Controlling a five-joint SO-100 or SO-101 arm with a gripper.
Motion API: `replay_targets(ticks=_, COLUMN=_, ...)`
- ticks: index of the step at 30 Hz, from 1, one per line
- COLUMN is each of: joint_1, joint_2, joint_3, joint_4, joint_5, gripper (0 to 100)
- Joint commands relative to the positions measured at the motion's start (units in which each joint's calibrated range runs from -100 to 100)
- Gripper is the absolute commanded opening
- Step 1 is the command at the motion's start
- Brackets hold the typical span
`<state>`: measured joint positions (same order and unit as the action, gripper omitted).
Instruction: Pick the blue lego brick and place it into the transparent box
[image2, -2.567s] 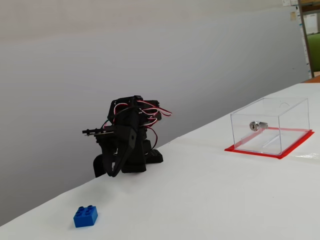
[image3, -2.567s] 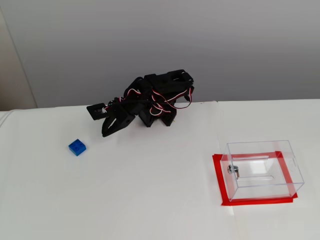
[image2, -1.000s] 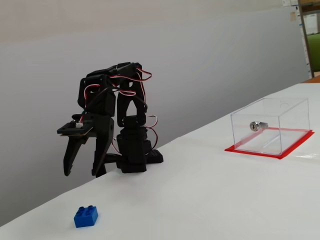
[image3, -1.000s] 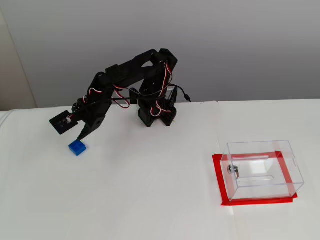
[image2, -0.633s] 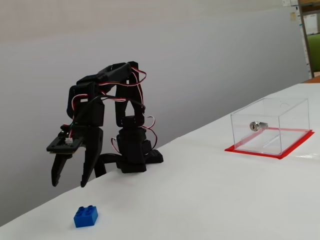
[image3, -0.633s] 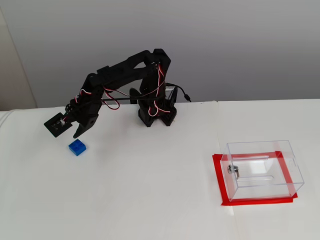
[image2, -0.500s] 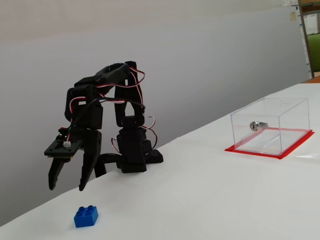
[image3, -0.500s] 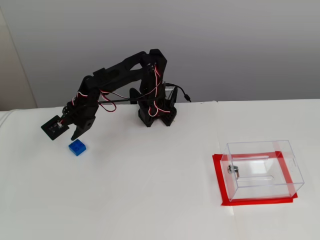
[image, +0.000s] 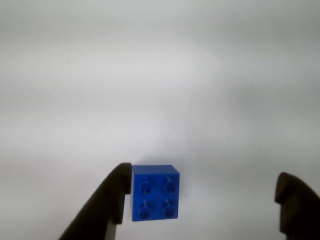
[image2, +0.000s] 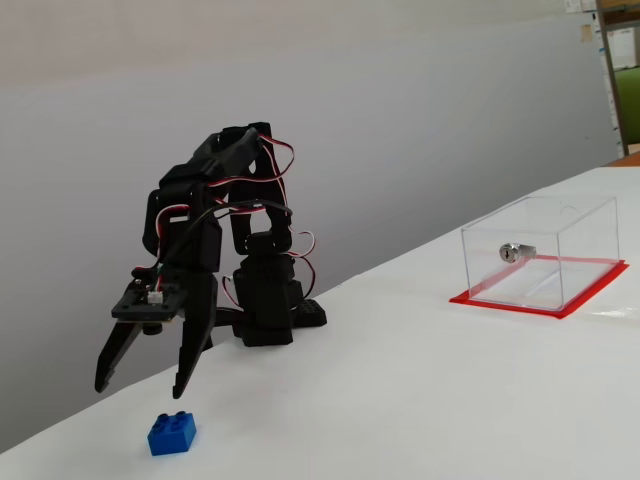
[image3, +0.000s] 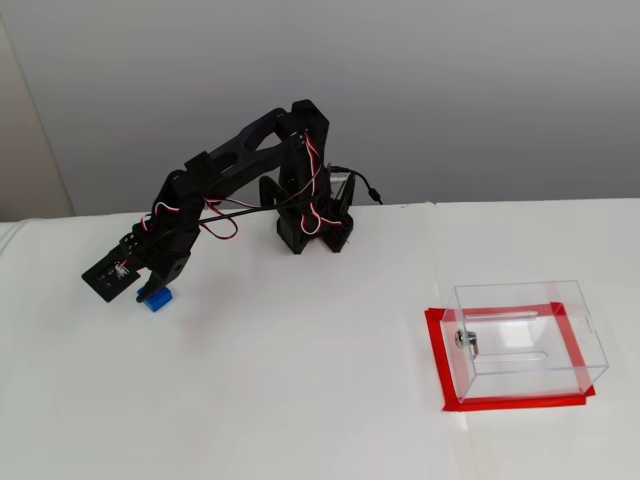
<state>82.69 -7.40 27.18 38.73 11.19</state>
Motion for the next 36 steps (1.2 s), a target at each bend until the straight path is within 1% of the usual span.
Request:
replay_targets(ticks=1, joint_1=-0.4, joint_2=-0.3, joint_3=0.8, joint_4=-2.9, joint_5=0.2, gripper=32)
replay_targets(ticks=7, joint_1=-0.5, joint_2=4.5, joint_3=1.3, joint_4=-5.5, joint_5=0.5, gripper=32)
replay_targets(ticks=11, joint_1=-0.5, joint_2=6.7, joint_3=1.0, joint_4=-5.4, joint_5=2.8, gripper=31)
replay_targets(ticks=14, joint_1=-0.5, joint_2=7.0, joint_3=1.2, joint_4=-4.8, joint_5=3.9, gripper=28)
replay_targets(ticks=17, joint_1=-0.5, joint_2=7.0, joint_3=1.5, joint_4=-4.6, joint_5=3.8, gripper=26)
replay_targets(ticks=36, joint_1=1.9, joint_2=6.9, joint_3=5.3, joint_4=-1.0, joint_5=4.1, gripper=26)
